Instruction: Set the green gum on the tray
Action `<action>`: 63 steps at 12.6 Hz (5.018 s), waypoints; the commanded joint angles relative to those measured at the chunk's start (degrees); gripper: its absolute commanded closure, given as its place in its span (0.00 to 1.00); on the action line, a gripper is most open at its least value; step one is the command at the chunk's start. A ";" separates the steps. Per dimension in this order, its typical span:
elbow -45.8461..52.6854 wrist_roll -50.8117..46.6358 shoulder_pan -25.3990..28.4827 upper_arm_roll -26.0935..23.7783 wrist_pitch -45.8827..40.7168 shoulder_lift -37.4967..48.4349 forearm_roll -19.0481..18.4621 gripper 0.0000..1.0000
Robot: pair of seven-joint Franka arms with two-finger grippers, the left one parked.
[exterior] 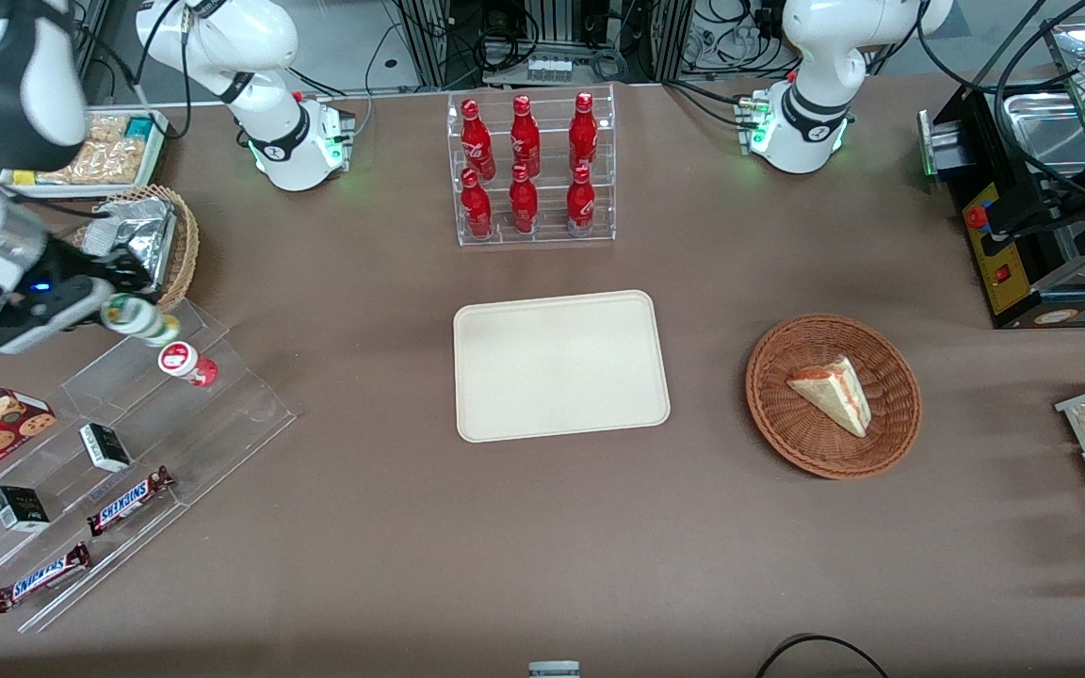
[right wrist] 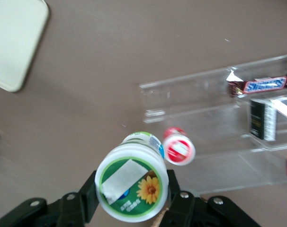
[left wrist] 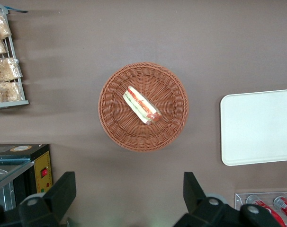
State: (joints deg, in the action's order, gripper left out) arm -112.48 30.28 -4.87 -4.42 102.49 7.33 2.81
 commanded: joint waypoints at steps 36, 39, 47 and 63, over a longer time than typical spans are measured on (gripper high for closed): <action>24.24 -90.31 43.90 -2.44 23.41 -41.02 -9.94 0.00; 23.19 -82.37 38.29 -2.52 12.86 -31.62 -2.39 0.00; 23.01 -57.11 22.29 -2.09 -8.69 -16.83 0.09 0.00; 20.72 -34.77 3.02 1.68 -20.48 -3.02 -2.37 0.00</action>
State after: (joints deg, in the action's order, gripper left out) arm -90.06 -6.34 -1.75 -4.52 82.37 2.46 1.06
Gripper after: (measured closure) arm 0.000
